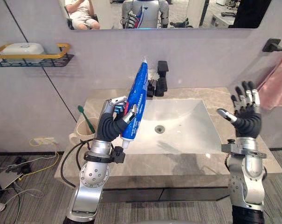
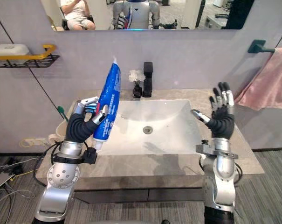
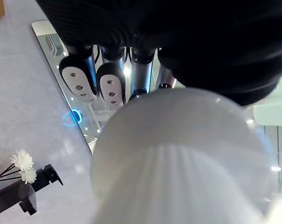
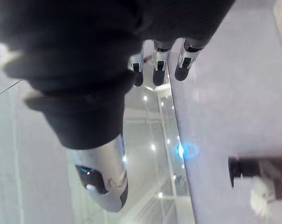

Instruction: Organize washtable

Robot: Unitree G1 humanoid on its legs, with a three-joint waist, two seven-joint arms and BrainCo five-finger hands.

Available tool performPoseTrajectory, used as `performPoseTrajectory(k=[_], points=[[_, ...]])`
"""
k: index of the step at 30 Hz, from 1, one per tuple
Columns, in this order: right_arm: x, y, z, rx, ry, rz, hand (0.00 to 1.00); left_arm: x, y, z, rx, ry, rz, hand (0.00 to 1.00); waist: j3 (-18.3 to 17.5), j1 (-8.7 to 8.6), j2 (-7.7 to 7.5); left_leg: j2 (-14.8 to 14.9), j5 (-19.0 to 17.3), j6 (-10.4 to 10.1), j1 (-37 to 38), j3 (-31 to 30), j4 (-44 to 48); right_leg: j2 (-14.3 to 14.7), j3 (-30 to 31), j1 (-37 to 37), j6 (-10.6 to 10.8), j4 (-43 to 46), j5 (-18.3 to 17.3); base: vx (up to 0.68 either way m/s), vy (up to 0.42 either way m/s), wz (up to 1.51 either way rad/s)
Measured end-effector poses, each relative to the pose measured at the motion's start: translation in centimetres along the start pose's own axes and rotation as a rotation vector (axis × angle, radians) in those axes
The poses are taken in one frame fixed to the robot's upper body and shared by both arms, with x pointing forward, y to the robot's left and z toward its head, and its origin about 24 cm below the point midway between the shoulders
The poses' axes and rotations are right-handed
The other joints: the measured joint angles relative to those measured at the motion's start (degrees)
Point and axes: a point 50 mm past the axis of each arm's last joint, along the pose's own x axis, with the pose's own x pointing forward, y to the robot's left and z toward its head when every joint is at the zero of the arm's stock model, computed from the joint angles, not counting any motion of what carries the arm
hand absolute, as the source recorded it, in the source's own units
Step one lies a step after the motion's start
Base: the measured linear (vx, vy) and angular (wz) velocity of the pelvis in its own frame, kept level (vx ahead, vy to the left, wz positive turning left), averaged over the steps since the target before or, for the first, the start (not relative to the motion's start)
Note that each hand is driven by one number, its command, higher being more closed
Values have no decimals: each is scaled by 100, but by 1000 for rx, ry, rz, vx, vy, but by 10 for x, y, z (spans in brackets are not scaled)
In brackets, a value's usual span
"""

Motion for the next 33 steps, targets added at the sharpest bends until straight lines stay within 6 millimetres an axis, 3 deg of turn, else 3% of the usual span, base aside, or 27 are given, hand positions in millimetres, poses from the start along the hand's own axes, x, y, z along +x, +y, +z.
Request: performPoseTrajectory(k=[11,15,20,33], points=[[-12,80,-41,581,227,320,0,2,-20,11,-76,-61,-63,100,-1,13,-33,-112,154,77,-11,-173,-228,-113,-215,39,22,-96,19,-13,1,9],[-14,103,-43,733,268,405,0,1,-27,10,-97,-58,-78,100,5,14,-74,-114,154,77,-23,-237,-235,-116,-299,57,21,-99,19,5,-8,9],[-13,114,-41,797,270,457,0,1,-39,1,-111,-21,-122,100,9,11,-151,-120,156,81,-29,-251,-236,-125,-314,59,21,-99,19,-12,-3,0],[-7,126,-36,838,262,518,0,-3,-52,-7,-129,17,-175,100,9,-1,-158,-123,230,78,-5,-255,-345,-118,-329,51,21,-122,19,-7,-3,0]])
